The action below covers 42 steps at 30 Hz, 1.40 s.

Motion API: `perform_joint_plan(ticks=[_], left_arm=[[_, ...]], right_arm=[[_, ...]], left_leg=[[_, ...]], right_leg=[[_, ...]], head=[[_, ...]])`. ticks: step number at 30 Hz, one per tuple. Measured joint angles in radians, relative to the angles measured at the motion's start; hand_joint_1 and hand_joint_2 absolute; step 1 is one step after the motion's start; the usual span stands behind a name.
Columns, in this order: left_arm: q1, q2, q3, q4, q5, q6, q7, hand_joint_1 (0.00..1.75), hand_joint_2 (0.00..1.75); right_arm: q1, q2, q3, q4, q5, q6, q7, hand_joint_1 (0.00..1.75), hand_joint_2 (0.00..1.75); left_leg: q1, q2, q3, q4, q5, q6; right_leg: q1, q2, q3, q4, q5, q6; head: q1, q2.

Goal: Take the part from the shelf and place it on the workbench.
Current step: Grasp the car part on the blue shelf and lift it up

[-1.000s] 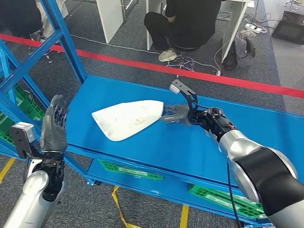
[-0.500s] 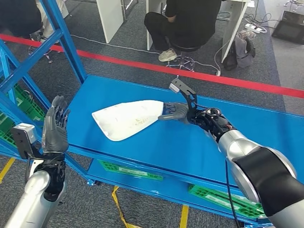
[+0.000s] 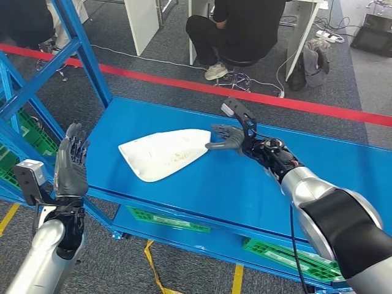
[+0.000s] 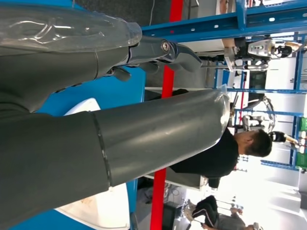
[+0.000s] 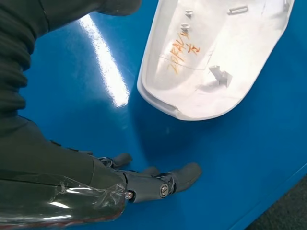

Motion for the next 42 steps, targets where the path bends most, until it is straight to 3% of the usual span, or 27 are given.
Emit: perform_joint_plan(ticks=[33,38,42], left_arm=[[-0.012,0.000,-0.013,0.021,0.012,-0.008,-0.021,0.00,0.00],[-0.013,0.001,-0.013,0.021,0.012,-0.008,-0.021,0.00,0.00],[-0.014,0.002,-0.013,0.021,0.012,-0.006,-0.023,0.00,0.00]], right_arm=[[-0.002,0.000,0.009,0.007,0.000,0.021,0.007,0.00,1.75],[-0.002,0.000,0.010,0.008,0.000,0.023,0.009,0.00,1.75],[-0.003,0.000,0.010,0.007,0.000,0.024,0.010,0.00,1.75]], left_leg=[[-0.003,0.000,-0.001,0.003,-0.001,0.001],[-0.005,0.000,-0.003,0.007,-0.004,0.005],[-0.004,-0.003,-0.002,0.004,-0.006,0.014]], right_leg=[[-0.001,0.000,0.000,-0.001,0.001,0.001],[-0.003,-0.001,0.001,-0.001,0.000,0.003],[-0.004,-0.003,0.002,-0.003,-0.002,0.012]], head=[[0.000,0.000],[-0.001,0.000],[-0.001,0.000]])
